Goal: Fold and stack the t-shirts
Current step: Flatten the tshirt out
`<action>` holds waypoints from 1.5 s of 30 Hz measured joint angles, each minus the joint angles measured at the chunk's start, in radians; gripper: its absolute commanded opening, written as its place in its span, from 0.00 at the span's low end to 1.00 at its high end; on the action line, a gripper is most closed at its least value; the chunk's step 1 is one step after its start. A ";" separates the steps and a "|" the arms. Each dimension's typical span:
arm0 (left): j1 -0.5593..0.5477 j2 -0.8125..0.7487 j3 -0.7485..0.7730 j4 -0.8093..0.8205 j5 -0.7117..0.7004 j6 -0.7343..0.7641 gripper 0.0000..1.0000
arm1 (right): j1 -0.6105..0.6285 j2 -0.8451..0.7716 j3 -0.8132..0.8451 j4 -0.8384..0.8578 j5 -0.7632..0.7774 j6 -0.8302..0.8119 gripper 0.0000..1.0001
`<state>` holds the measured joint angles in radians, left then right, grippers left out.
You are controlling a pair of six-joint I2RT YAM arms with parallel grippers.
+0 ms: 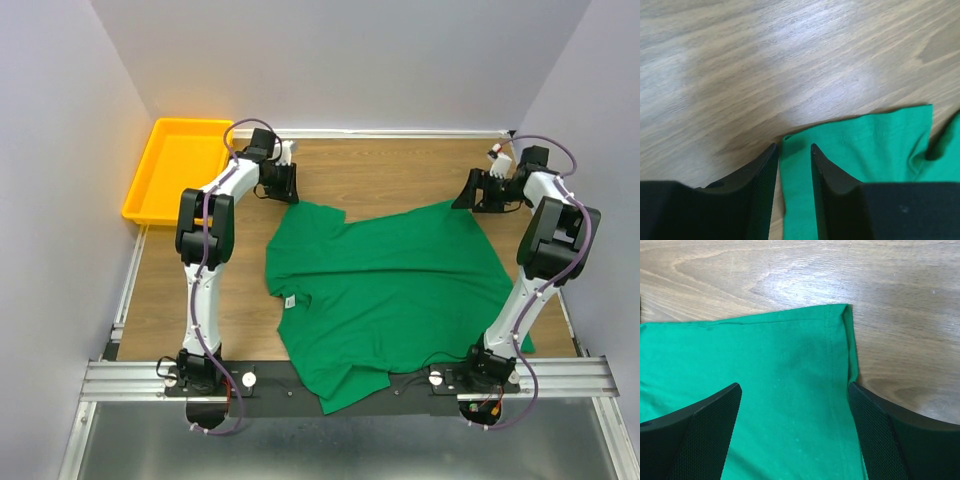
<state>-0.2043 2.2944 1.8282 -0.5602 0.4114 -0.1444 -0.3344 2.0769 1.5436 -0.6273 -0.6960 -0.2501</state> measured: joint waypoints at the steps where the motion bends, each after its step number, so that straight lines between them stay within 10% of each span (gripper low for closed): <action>1: -0.006 0.002 0.009 -0.008 -0.003 0.008 0.37 | 0.000 0.000 0.000 0.000 0.002 0.004 0.95; 11: -0.032 0.012 0.016 -0.025 -0.011 0.025 0.00 | 0.000 0.087 0.135 -0.004 0.008 0.067 0.91; 29: -0.025 -0.015 -0.031 0.009 -0.037 -0.014 0.00 | 0.070 0.251 0.290 0.012 0.068 0.201 0.41; 45: -0.018 -0.017 -0.037 0.014 -0.037 -0.026 0.00 | 0.069 0.213 0.256 0.018 0.169 0.214 0.50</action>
<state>-0.2226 2.2772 1.7916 -0.5457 0.3748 -0.1707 -0.2653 2.2902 1.7992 -0.6098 -0.5274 -0.0364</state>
